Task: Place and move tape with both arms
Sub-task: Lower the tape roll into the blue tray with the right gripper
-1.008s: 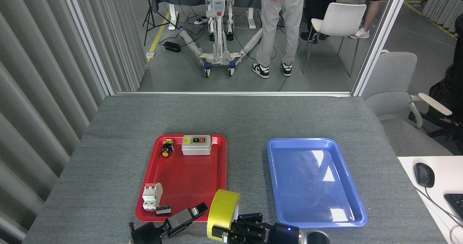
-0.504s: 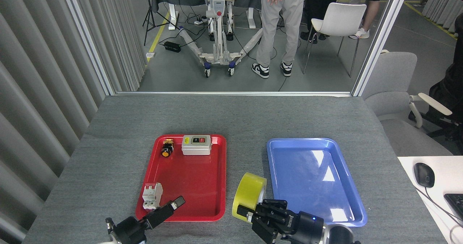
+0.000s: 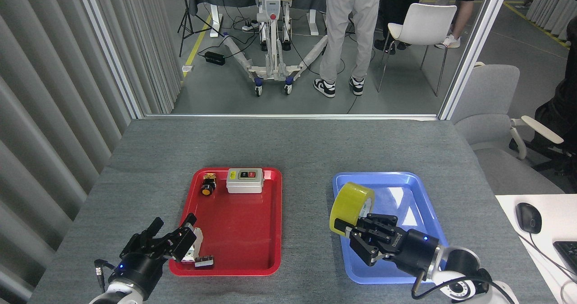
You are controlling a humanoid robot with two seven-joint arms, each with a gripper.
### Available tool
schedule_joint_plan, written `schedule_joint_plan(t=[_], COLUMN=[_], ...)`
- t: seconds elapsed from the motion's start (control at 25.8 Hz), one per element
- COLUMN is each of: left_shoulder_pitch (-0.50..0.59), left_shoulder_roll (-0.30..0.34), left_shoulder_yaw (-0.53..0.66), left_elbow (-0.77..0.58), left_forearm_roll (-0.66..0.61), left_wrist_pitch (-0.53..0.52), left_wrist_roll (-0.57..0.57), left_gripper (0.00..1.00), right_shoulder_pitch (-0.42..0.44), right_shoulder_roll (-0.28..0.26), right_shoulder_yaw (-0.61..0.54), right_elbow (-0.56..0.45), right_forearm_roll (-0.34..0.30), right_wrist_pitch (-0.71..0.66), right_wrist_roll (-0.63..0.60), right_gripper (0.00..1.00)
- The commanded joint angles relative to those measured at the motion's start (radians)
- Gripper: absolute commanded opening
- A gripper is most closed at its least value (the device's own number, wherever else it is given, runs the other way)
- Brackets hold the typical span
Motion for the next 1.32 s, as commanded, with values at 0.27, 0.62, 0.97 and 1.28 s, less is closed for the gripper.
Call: schedule_joint_plan(t=[0.27,0.62,0.97,1.28], left_shoulder_pitch=[0.085,0.074,0.071,0.08], left_shoulder_roll=[0.002,0.002,0.037,0.146], left_shoulder_yaw=[-0.438,-0.515,-0.507,-0.495], left_elbow=[-0.029,-0.004,0.037,0.043], left_forearm_roll=[-0.506,-0.466,-0.426,-0.308], left_wrist_pitch=[0.722,0.689,0.491,0.437], left_wrist_roll=[0.186,0.208,0.398,0.464], left_gripper=[1.0,1.0,1.0,1.0], right_shoulder_pitch=[-0.168,-0.406,-0.55,-0.566], right_shoulder_roll=[-0.08,-0.088,-0.108,-0.092], right_shoulder_yaw=[0.012,0.236,0.424,0.45], right_elbow=[0.216,0.462,0.698,0.761], right_forearm_roll=[0.072,0.132,0.106,0.092], right_wrist_pitch=[0.366,0.752,0.898,0.909], right_wrist_roll=[0.001,0.014,0.144,0.166], right_gripper=[0.33,0.34,0.34,0.37])
